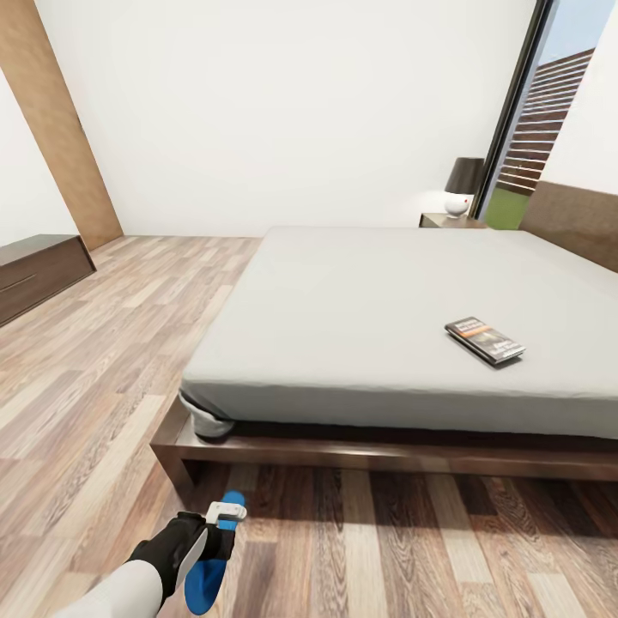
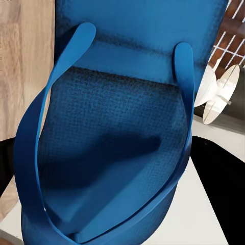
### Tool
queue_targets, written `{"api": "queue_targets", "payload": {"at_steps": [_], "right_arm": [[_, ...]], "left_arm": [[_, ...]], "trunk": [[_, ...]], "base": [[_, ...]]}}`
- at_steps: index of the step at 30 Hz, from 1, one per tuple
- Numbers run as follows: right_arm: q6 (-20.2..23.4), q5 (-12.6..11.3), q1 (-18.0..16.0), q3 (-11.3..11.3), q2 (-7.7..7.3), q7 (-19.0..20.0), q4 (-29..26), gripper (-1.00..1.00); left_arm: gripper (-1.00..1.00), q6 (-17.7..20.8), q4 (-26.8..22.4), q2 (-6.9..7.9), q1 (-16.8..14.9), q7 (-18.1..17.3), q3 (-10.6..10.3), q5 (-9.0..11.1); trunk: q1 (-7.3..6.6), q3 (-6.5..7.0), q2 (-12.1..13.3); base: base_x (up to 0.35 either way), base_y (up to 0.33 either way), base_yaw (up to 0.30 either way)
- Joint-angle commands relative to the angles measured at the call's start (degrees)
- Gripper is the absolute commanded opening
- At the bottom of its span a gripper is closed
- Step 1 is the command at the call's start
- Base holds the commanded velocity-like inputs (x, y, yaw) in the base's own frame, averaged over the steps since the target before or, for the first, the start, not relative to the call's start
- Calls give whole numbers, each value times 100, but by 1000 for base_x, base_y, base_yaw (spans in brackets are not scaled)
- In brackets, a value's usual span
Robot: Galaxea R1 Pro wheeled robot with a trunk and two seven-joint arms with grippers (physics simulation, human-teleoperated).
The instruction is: In the bedroom, move the book from the bed onto either nightstand, and place the two sandals side by side next to the bed.
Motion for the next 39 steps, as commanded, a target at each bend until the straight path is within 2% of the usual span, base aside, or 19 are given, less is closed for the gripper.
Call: {"api": "queue_targets", "payload": {"at_steps": [1,27,31,34,39], "right_arm": [[52,-47,0,40,-3,-24,-8,-100],[52,-46,0,40,-19,-24,-9,-100],[52,-47,0,40,-19,-24,-8,-100],[52,-47,0,40,-24,-24,-8,-100],[52,-47,0,37,-27,-24,-7,-100]], "left_arm": [[-100,31,-14,-5,0,-45,47,-62],[-100,26,-14,-5,0,-45,38,-70],[-100,23,-14,-5,0,-45,38,-76],[-100,23,-14,-5,0,-47,38,-77],[-100,23,-14,-5,0,-51,38,-76]], "trunk": [[-1,-5,-2],[-1,-5,-2],[10,-94,-7],[10,-94,-7],[23,-204,-14]], "base": [[94,77,0],[31,29,0],[0,0,0],[0,0,0],[0,0,0]]}}
